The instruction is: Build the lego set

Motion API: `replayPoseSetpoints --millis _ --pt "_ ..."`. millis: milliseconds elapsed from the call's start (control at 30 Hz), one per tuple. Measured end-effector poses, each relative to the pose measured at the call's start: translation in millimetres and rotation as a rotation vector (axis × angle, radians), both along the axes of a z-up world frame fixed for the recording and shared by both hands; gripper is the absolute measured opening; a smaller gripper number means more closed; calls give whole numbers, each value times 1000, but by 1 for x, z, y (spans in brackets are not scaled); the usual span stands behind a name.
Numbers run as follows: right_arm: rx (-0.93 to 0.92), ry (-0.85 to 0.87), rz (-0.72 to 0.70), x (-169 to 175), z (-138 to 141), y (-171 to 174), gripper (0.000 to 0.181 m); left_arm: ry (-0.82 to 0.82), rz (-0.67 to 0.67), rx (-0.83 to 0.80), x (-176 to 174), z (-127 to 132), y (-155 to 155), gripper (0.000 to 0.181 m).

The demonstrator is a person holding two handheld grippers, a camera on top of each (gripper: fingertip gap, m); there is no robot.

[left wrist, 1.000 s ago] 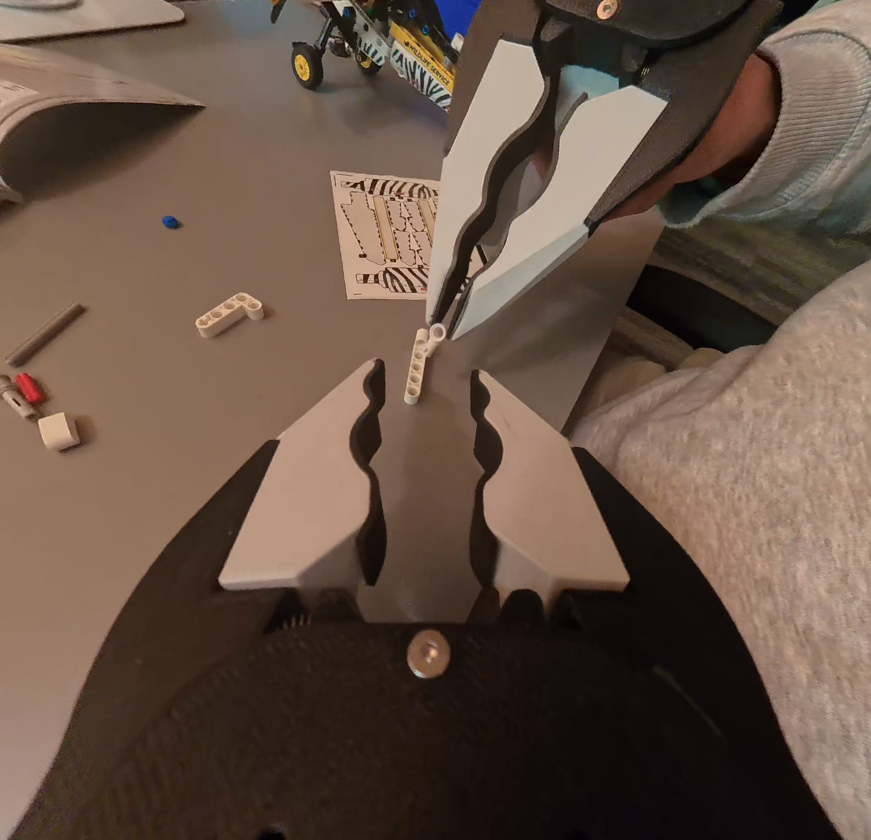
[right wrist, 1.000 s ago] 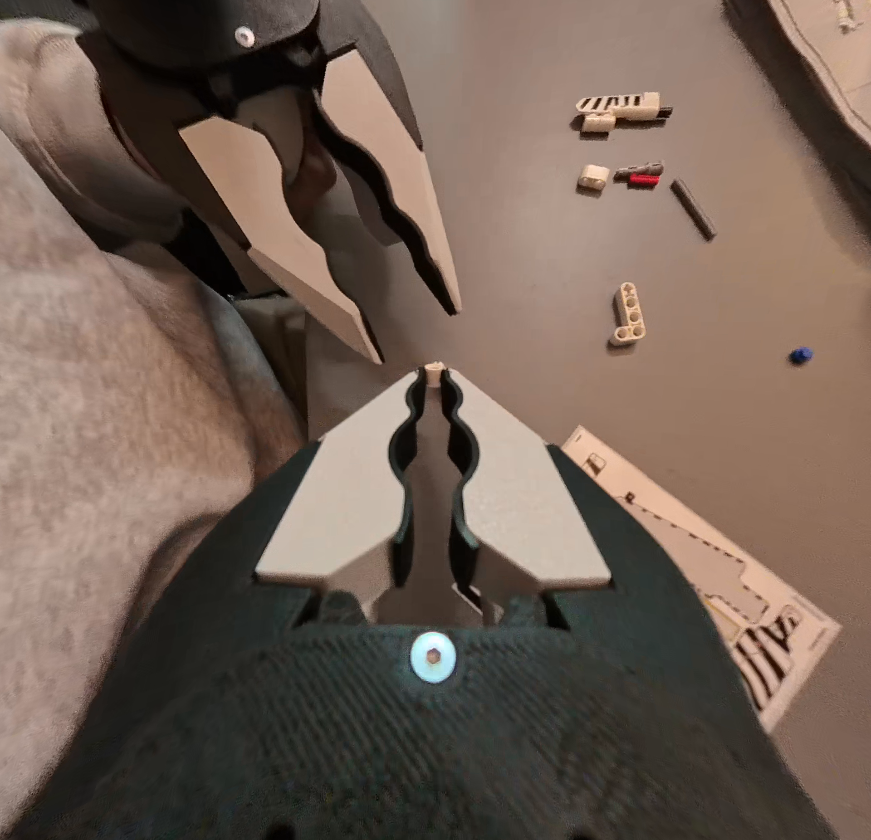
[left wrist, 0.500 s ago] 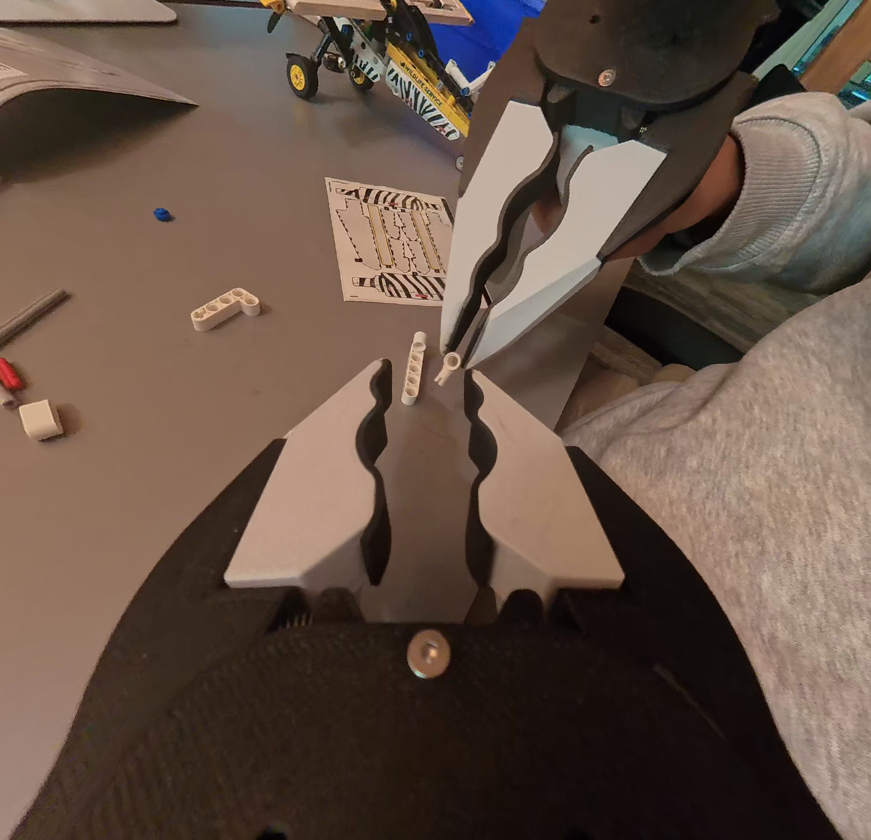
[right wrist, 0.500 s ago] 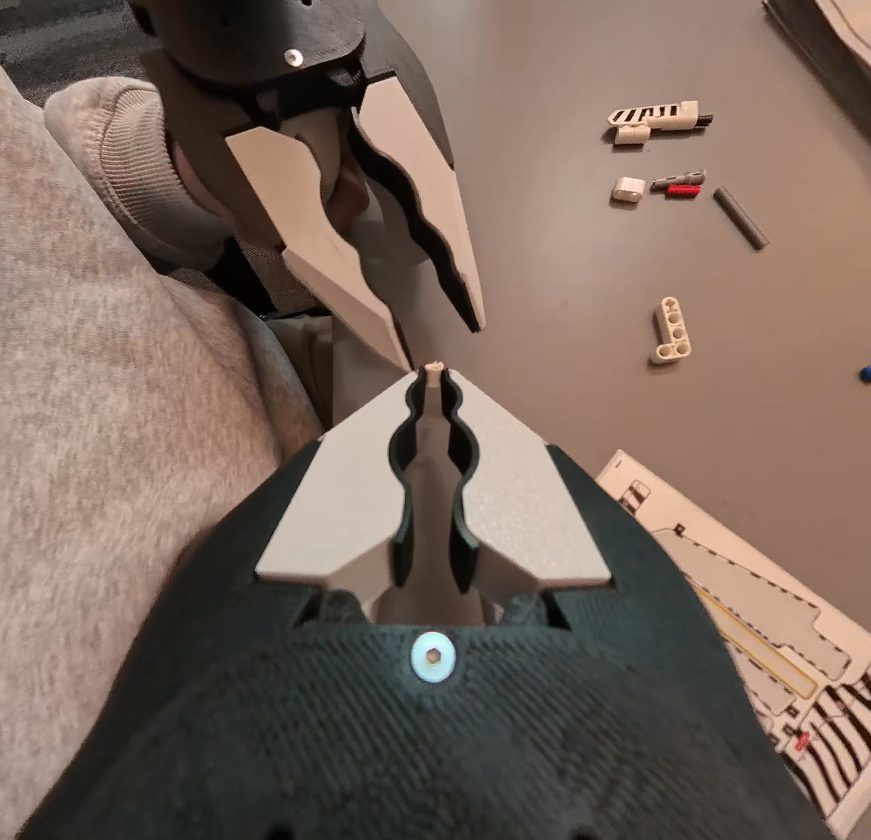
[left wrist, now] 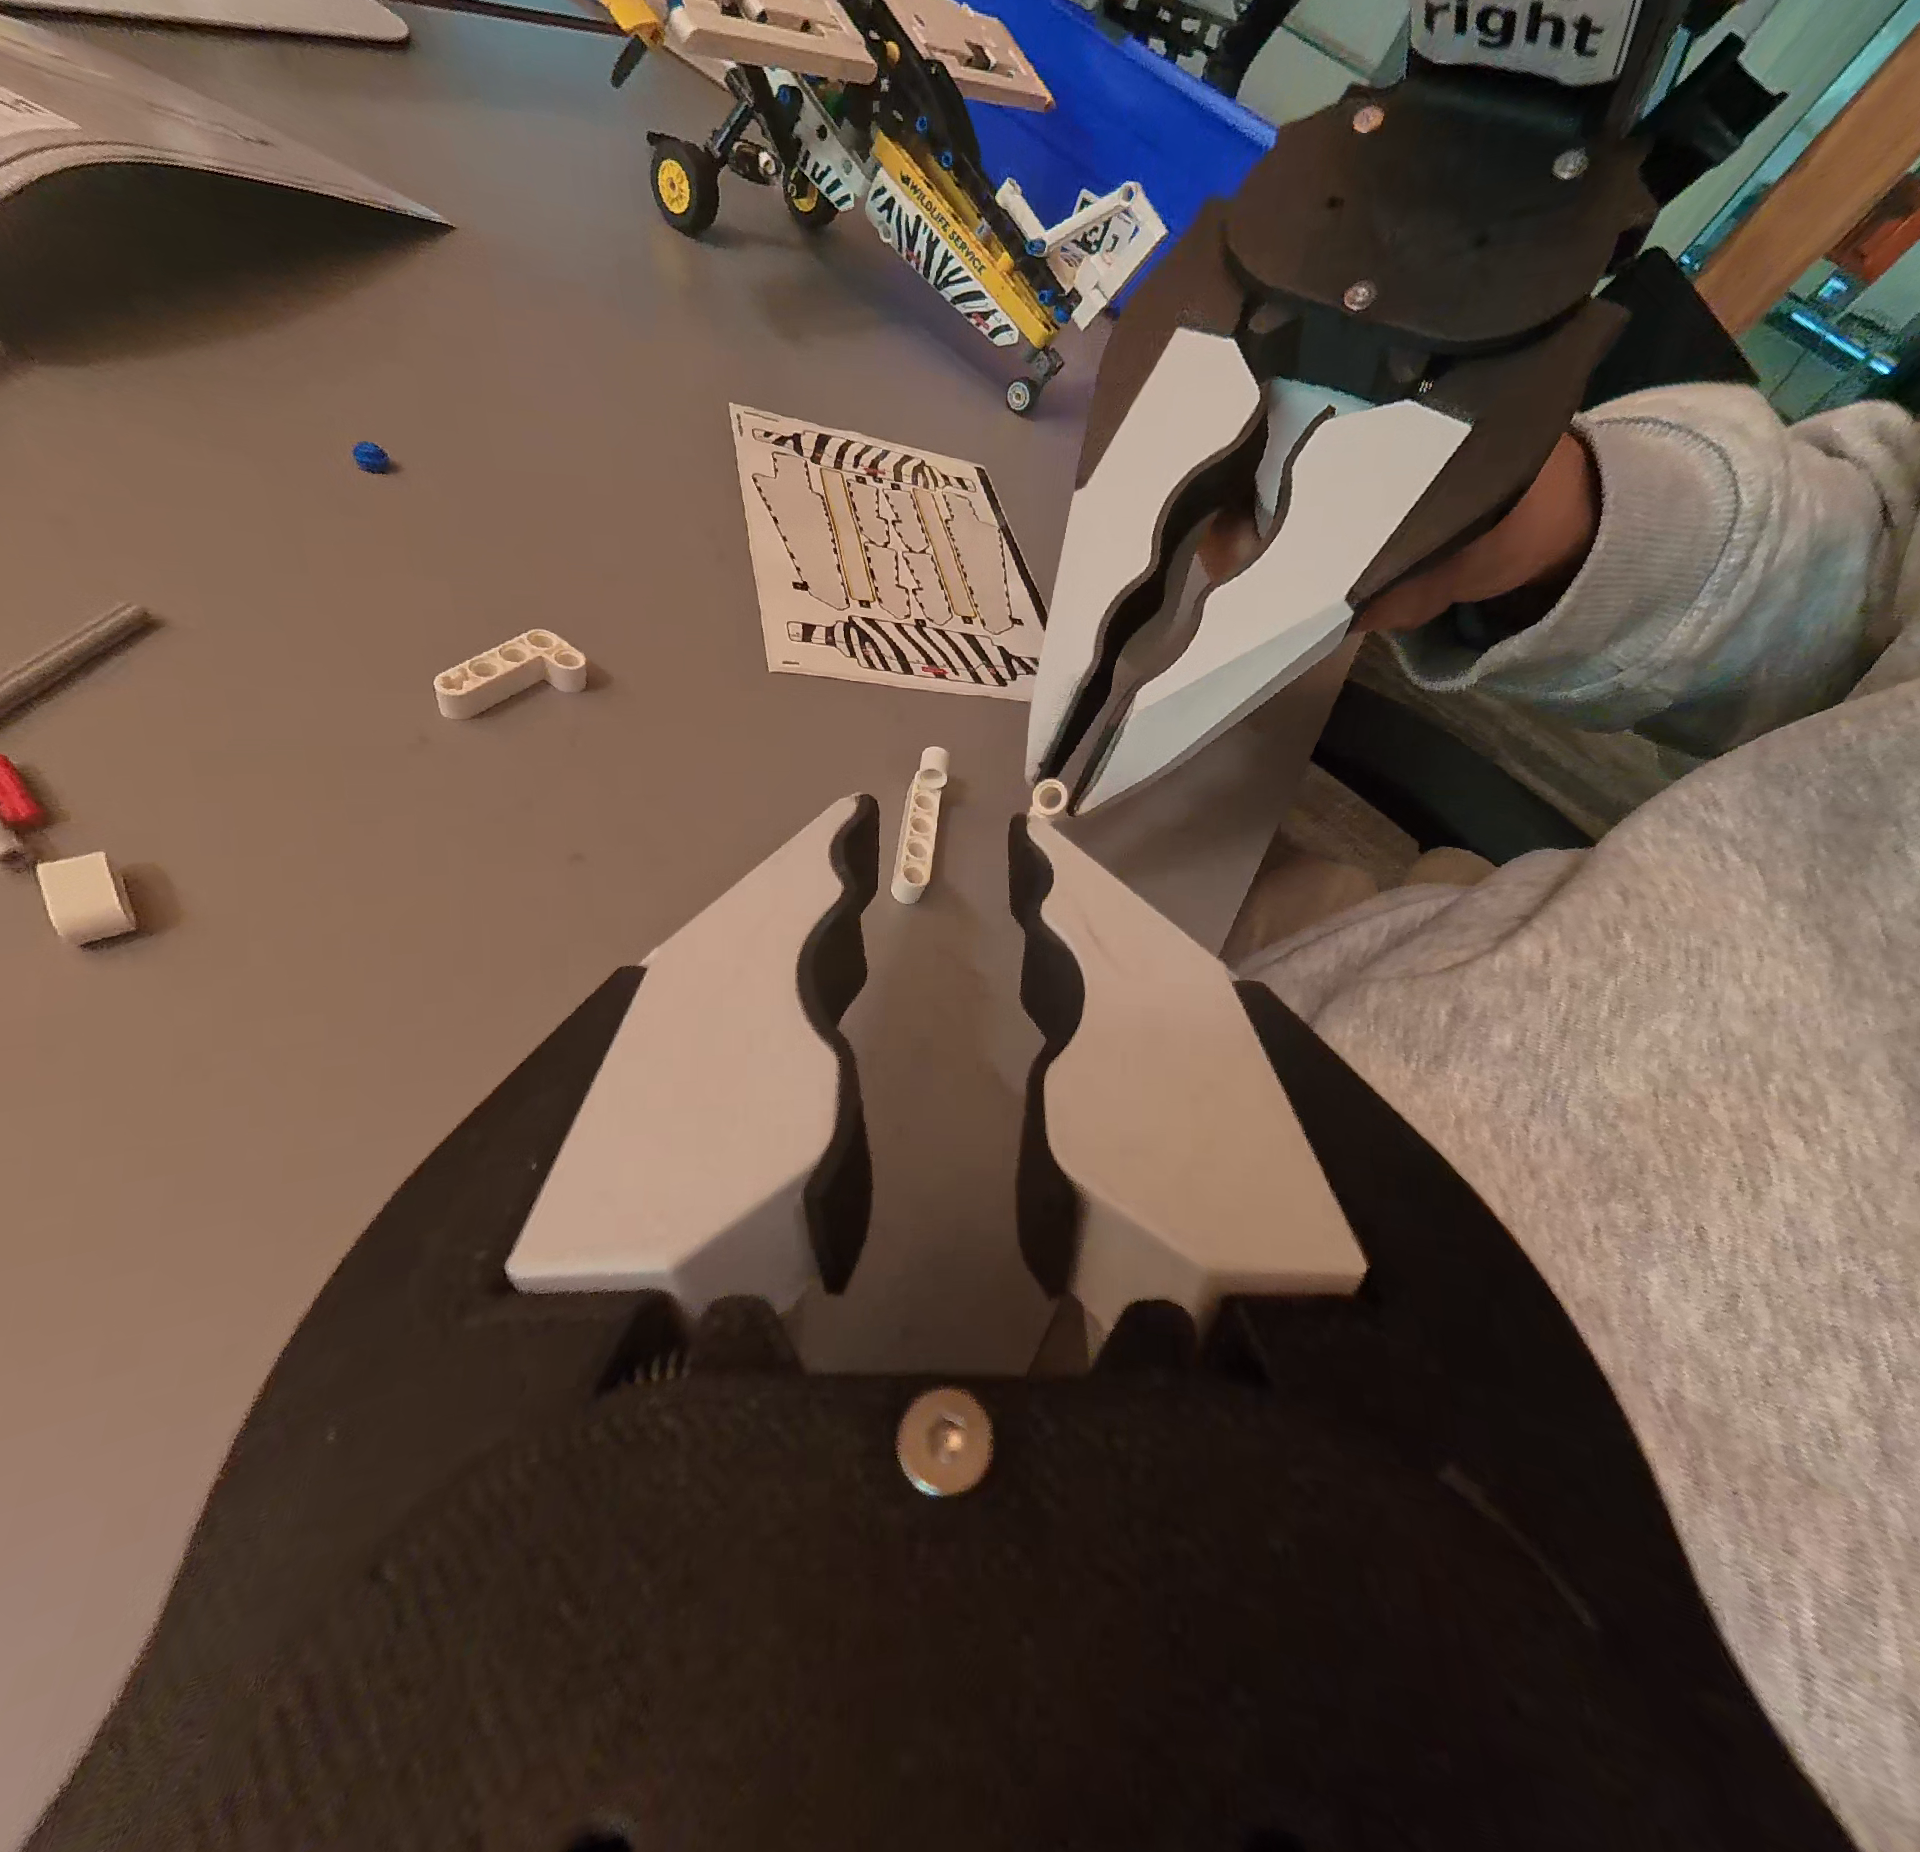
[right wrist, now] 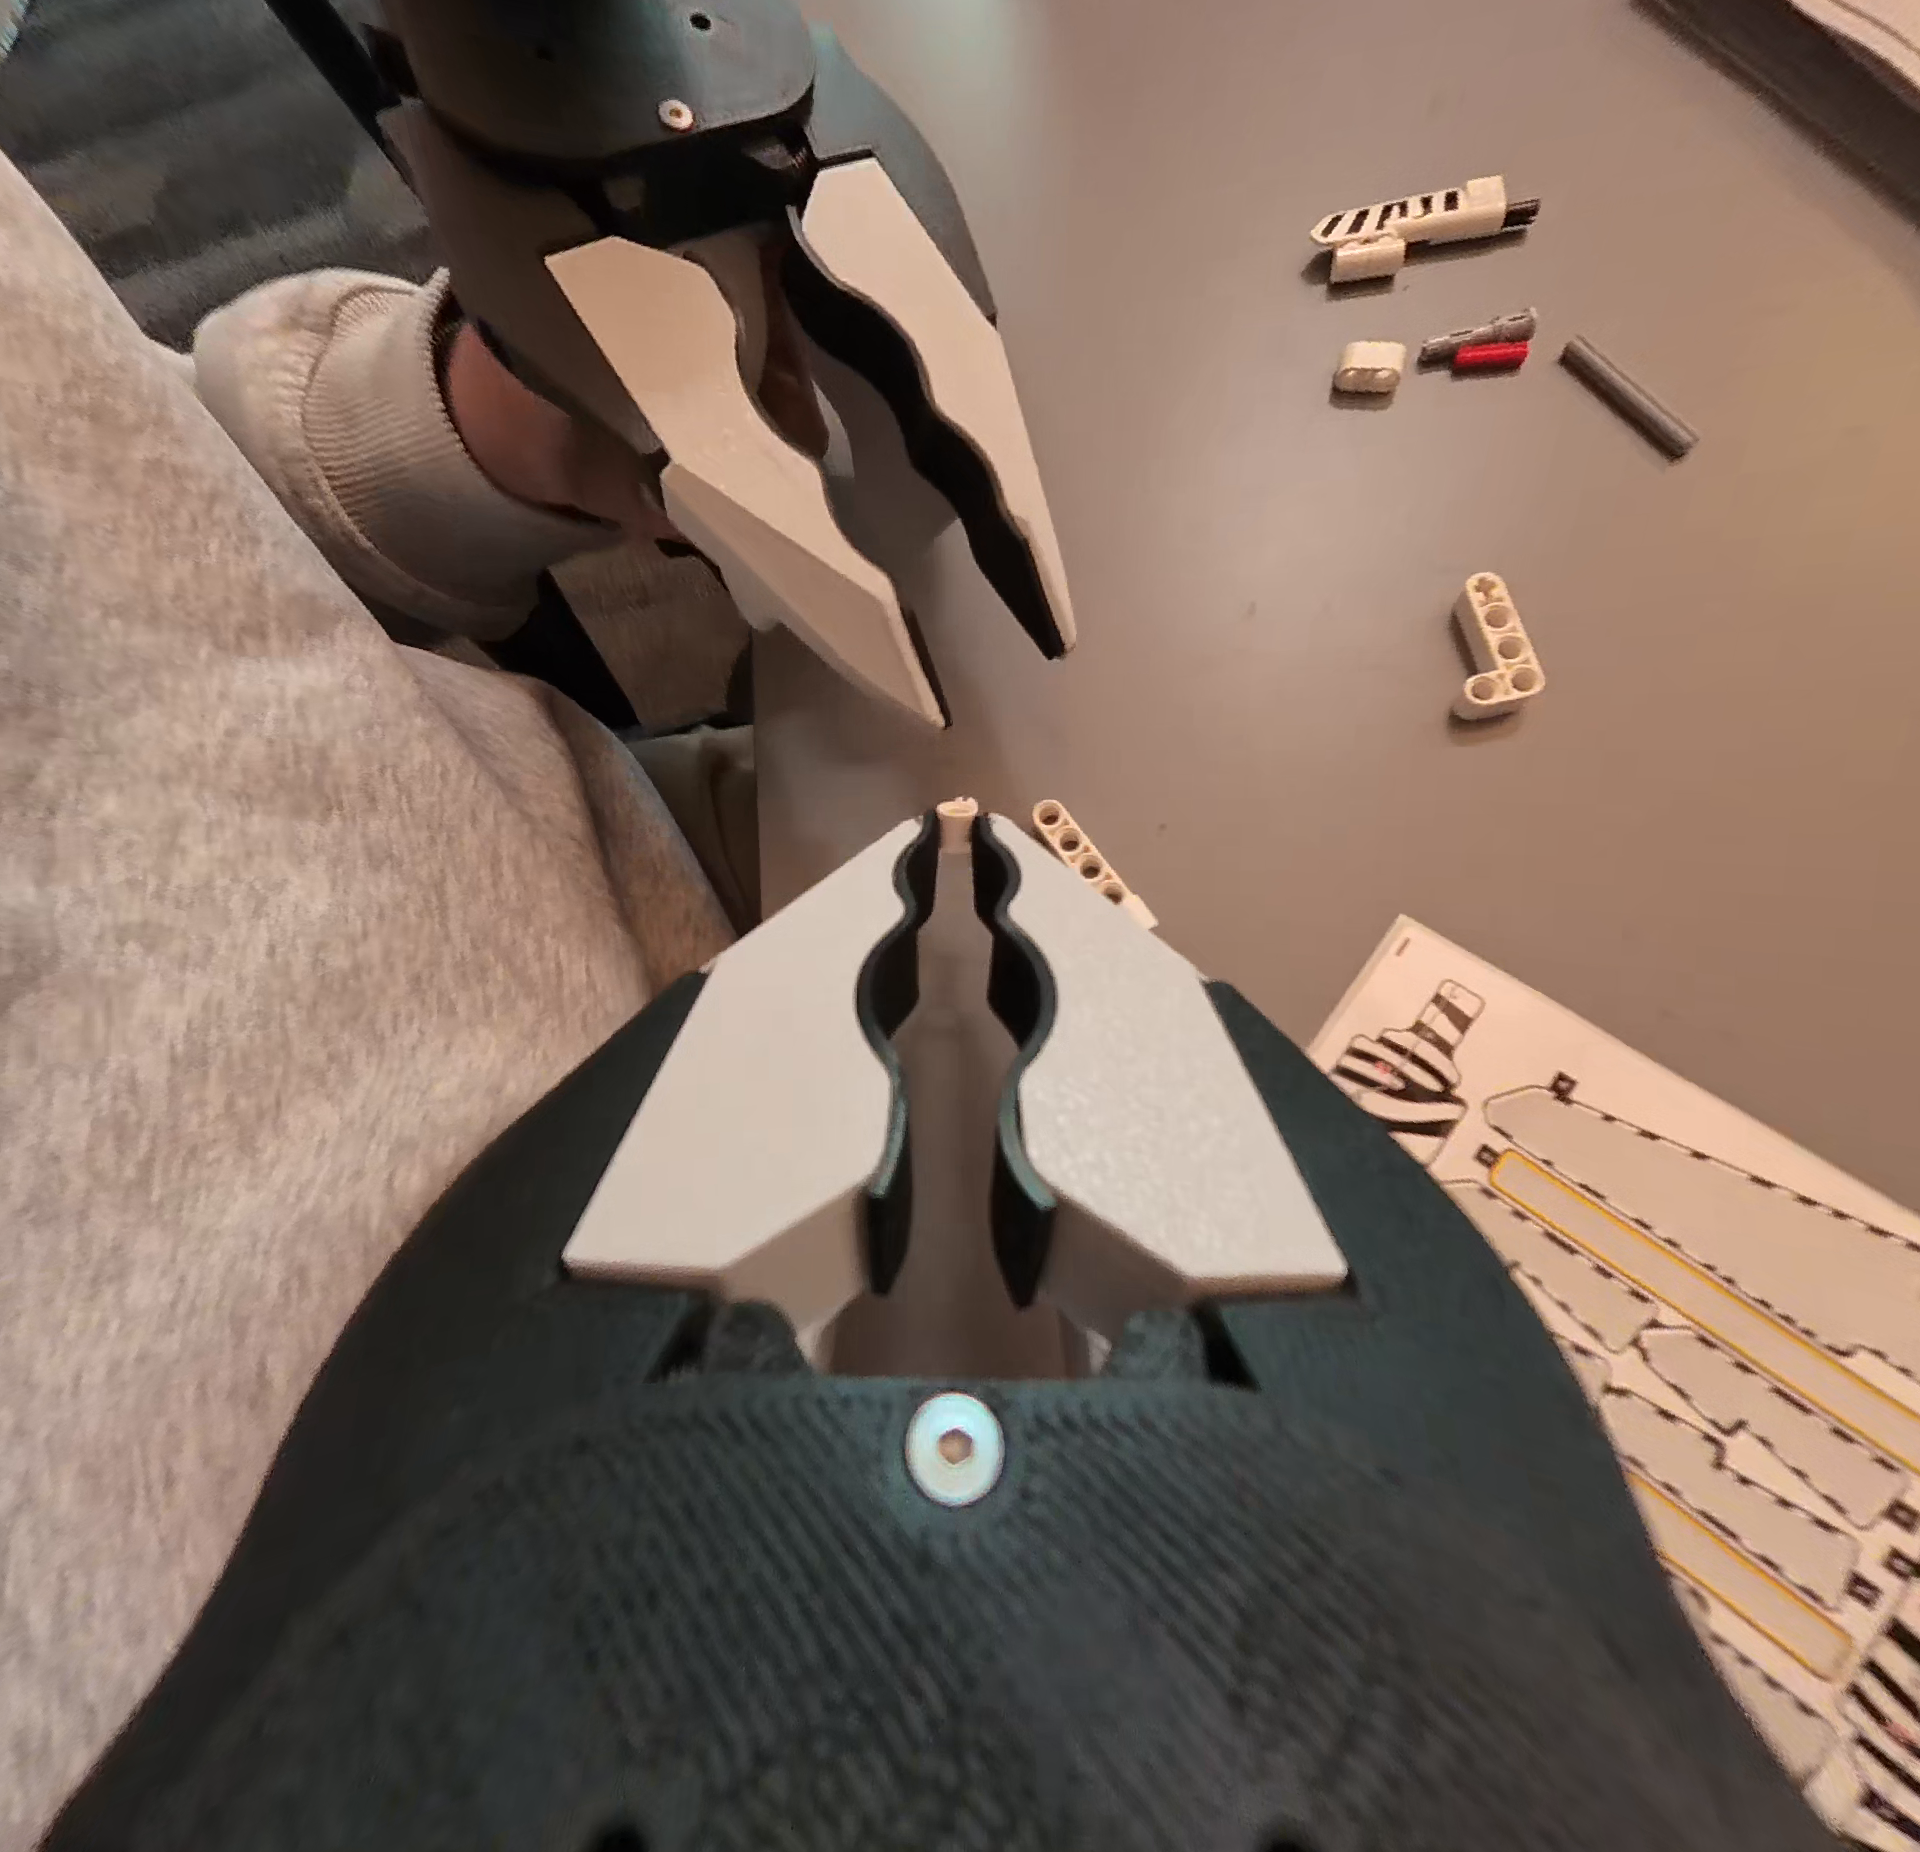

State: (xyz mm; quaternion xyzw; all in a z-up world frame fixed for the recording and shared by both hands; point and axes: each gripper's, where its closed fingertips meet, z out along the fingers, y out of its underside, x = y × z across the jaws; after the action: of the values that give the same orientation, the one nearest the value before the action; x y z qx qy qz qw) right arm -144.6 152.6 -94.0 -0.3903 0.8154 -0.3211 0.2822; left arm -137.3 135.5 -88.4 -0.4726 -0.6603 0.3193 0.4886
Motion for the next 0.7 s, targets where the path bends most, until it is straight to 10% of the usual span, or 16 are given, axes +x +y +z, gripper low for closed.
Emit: replayPoseSetpoints --millis 700 --pt "-326 -432 -138 3 47 -21 5 85 11 116 4 9 -7 24"
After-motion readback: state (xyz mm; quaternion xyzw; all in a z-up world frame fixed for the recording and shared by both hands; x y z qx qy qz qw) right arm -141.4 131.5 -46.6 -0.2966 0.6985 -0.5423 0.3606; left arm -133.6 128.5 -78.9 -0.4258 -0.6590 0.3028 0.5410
